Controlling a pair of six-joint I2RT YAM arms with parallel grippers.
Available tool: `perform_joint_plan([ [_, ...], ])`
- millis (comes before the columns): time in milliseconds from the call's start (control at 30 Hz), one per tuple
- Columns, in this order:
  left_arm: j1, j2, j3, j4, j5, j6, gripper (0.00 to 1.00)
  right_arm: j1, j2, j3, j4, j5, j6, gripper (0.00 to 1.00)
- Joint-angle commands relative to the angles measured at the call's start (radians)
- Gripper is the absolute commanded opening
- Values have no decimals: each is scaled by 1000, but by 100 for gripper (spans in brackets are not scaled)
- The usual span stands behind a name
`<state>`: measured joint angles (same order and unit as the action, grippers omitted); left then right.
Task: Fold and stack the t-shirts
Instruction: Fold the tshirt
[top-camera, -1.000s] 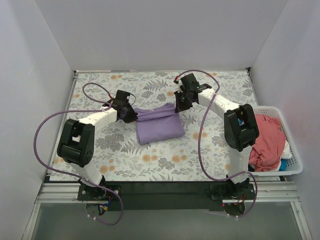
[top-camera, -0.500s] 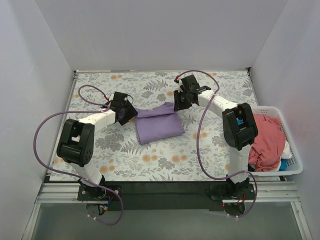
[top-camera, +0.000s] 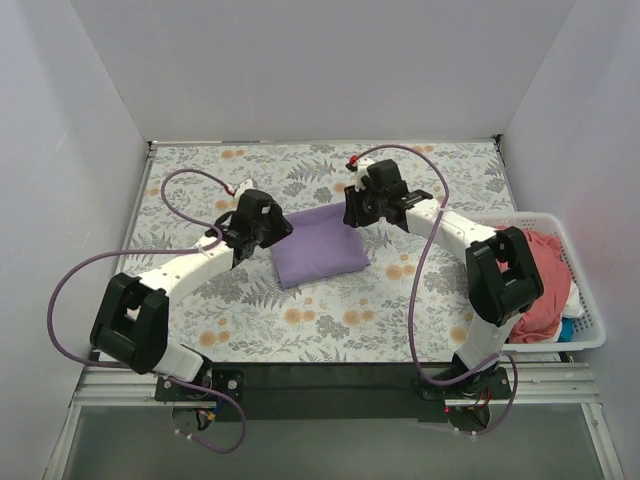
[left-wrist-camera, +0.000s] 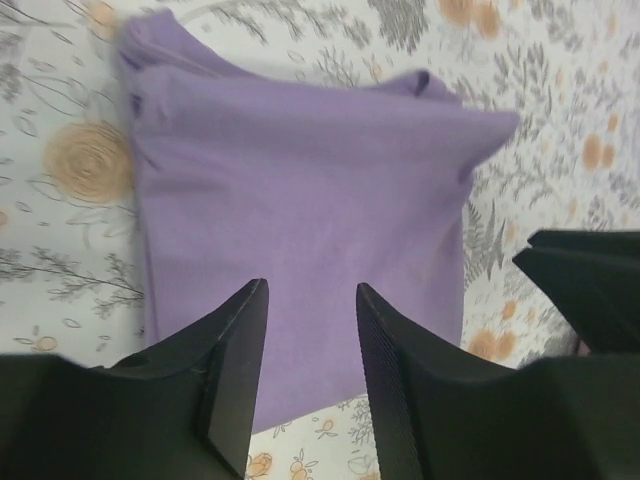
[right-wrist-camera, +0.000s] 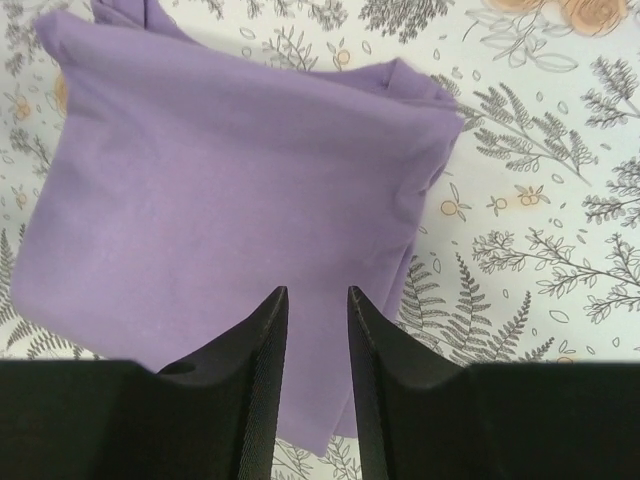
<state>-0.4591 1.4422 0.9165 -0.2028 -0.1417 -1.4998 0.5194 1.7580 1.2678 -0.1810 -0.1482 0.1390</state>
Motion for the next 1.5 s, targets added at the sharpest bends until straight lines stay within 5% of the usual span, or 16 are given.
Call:
perform_joint_plan([
  [0,-64,49,-18,51,-1,30,38,-4,12,-33,78,-65,-47,36],
  [167,-50,182,54,105,-42,32,20,-4,92,40,103,-100,-73,27],
  [533,167,509,254,186,88,36,18,-88,389,269,267,-249,14,25],
  [733,194,491,266,194,129,46,29,-117,380,309,296,-350,103,28],
  [867,192,367,225,233,172,33,45,-117,296,240,414,-416,198,33],
  [1000,194,293,121,307,214,4,47,-119,336,238,509,-508,309,35],
  [1200,226,433,91,368,257,-54,26,-140,483,292,586,-562,437,35],
  [1467,318,581,156,368,353,-105,22,-220,665,289,713,-617,568,33],
])
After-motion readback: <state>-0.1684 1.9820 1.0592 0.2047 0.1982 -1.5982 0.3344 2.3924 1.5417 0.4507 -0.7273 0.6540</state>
